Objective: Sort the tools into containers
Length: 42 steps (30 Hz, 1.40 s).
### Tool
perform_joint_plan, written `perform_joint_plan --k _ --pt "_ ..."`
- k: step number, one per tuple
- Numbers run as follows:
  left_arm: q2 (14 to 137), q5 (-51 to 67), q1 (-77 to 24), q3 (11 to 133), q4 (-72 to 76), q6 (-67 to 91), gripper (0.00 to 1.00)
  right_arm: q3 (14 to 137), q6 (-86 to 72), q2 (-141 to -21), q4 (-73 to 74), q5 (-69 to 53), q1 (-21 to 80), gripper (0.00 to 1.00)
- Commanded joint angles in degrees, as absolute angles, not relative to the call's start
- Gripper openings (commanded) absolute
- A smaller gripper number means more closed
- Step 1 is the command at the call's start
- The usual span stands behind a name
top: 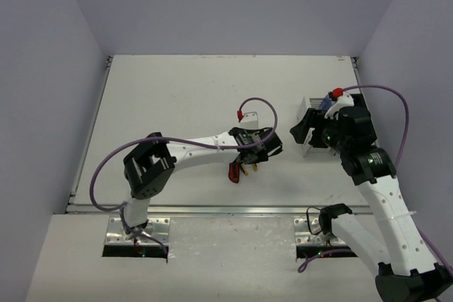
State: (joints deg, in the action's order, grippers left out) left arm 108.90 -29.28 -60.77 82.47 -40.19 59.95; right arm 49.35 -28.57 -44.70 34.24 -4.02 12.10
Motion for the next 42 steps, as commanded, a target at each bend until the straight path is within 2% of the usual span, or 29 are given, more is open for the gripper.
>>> perform_joint_plan --k 1,8,15,20,32,38,42 --pt "113.38 -29.7 -63.63 87.8 -46.22 68.91 0.44 48.69 -27.42 -43.5 34.46 -5.19 11.95 0.77" --pt "115.26 -28.75 -63.98 84.51 -44.93 71.23 0.41 48.8 -27.27 -42.98 34.72 -6.33 11.95 0.77" --pt "112.6 -32.02 -63.59 78.6 -45.45 72.92 0.41 48.93 -27.74 -44.26 34.26 -7.82 11.95 0.76" --pt "112.3 -30.55 -61.06 74.0 -40.64 71.03 0.41 49.24 -28.84 -45.15 33.31 -9.76 11.95 0.76" --pt "114.78 -31.3 -56.18 77.08 -40.11 64.01 0.41 50.53 -31.46 -46.84 32.43 -13.09 11.87 0.73" --pt "115.57 -29.09 -55.02 75.41 -35.99 59.95 0.36 51.06 -32.17 -47.37 31.82 -14.88 11.95 0.73" --pt "117.14 -26.7 -54.93 75.36 -33.29 56.17 0.26 50.6 -32.43 -47.59 31.22 -17.82 12.04 0.73"
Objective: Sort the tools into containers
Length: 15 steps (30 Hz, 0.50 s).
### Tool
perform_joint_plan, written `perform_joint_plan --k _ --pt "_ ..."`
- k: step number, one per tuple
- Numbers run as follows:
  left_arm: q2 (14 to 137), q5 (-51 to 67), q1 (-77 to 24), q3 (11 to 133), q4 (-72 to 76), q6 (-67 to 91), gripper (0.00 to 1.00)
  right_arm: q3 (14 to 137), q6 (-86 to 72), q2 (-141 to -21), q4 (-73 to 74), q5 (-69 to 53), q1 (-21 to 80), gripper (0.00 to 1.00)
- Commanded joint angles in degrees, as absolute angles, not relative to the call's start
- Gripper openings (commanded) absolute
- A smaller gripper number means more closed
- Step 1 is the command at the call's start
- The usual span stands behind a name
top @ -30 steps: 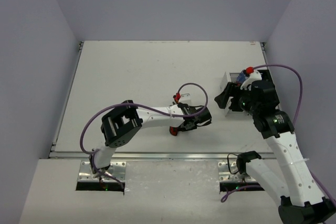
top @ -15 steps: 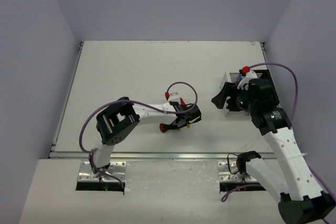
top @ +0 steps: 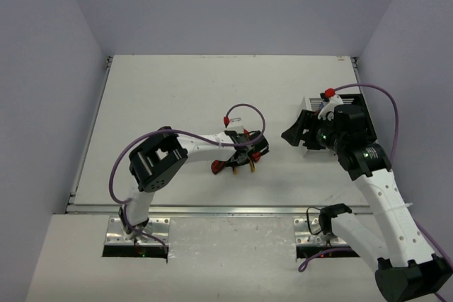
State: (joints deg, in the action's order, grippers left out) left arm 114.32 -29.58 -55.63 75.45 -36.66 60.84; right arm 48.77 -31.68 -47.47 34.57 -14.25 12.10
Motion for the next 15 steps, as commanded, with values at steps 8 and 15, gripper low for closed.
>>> perform_joint_plan --k 8,15 --pt "115.27 -25.74 -54.93 71.86 -32.17 54.59 0.0 50.27 -32.69 -47.3 30.67 -22.57 12.04 0.76" --pt "109.0 -28.38 -55.72 67.95 -29.62 45.54 0.0 48.7 -34.09 -46.23 29.28 -26.17 12.04 0.85"
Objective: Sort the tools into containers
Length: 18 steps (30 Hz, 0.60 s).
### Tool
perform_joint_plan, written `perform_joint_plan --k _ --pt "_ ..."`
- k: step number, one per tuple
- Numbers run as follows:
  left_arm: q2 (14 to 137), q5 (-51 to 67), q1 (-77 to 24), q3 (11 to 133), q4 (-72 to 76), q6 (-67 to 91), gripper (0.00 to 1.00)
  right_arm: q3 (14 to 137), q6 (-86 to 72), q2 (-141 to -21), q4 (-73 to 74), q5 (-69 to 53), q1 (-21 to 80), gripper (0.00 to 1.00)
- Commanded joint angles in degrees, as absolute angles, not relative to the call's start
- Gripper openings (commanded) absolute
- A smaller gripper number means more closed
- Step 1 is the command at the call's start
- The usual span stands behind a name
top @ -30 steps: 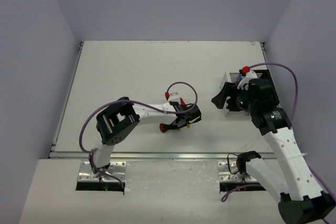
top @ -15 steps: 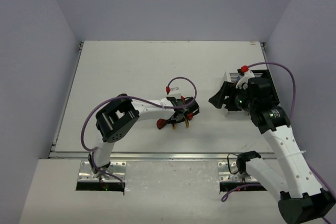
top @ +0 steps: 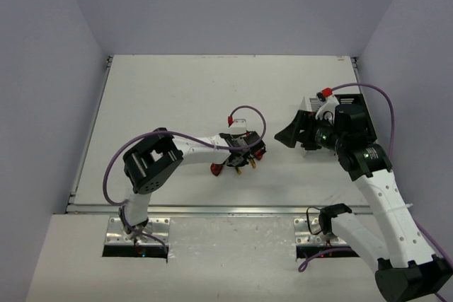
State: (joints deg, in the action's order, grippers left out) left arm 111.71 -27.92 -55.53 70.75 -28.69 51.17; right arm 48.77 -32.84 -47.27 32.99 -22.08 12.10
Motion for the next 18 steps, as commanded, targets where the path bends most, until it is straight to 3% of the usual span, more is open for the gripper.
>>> perform_joint_plan --k 1,9,18 --pt "107.83 -29.23 -55.72 67.17 -29.62 45.08 0.0 47.79 -34.55 -46.42 28.3 -27.74 12.04 0.85" --pt "95.38 -31.11 -59.27 54.96 -11.19 35.92 0.0 41.49 -38.66 -52.98 17.25 -38.35 12.17 0.83" --pt "82.54 -40.05 -68.35 42.07 10.58 25.86 0.0 41.67 -37.53 -59.84 14.27 -39.49 12.74 0.82"
